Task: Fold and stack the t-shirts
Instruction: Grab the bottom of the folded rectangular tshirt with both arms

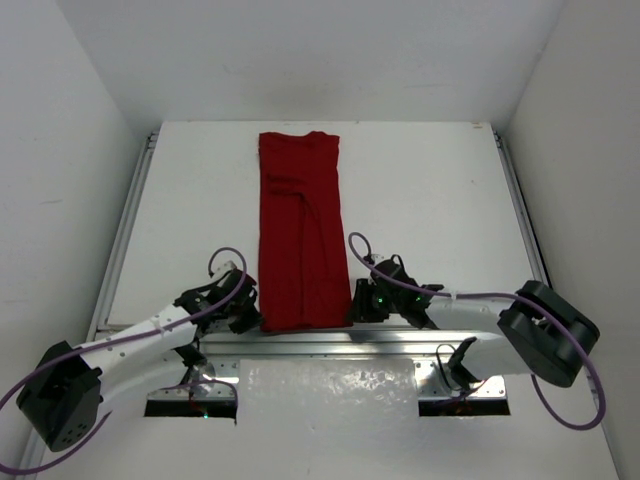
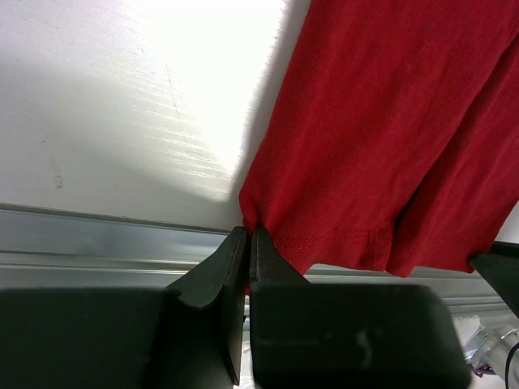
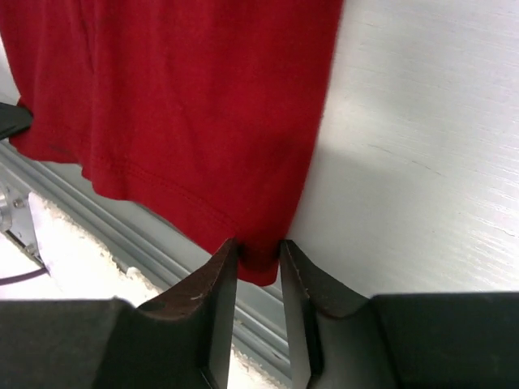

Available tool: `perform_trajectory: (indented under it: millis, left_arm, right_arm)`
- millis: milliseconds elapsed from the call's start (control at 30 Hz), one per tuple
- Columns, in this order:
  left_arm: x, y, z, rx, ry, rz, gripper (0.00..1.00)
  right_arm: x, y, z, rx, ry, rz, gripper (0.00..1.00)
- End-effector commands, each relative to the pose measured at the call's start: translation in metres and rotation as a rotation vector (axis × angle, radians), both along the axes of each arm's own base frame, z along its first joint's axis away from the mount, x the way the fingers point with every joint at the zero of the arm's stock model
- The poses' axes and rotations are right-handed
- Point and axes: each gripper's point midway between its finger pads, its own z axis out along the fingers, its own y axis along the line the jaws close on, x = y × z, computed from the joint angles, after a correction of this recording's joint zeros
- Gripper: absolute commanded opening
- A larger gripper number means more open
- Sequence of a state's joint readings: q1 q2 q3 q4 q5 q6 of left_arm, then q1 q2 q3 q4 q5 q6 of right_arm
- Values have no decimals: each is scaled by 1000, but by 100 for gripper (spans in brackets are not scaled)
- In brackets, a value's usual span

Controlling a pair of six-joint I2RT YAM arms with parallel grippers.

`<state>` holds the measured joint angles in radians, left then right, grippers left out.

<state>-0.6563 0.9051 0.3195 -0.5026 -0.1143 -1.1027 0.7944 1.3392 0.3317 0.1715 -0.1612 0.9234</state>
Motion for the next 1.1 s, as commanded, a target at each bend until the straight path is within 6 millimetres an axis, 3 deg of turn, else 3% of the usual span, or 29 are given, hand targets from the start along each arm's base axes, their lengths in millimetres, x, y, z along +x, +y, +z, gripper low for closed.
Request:
perform_trajectory:
  millis: [0,133,233,700,1067]
  left_arm:
    - [2,-6,4,-20,-26,-26,0]
    - [5,-8,7,-30,-39,-26,0]
    - [7,-10,8,-36,-50,-32,0]
    - [45,-22,57,-43,-190,-22,0]
    - [86,-19,99,61,-287,36,0]
  right_arm:
    - [7,-3,0,-24,-19,-33,29]
    - [4,-7,-3,-37,-11,-42,21]
    - [3,-9,-5,-46,-3,-43,0]
    - [24,9,34,-18,-67,-34,0]
    - [70,18,71,-39,-133,-75,0]
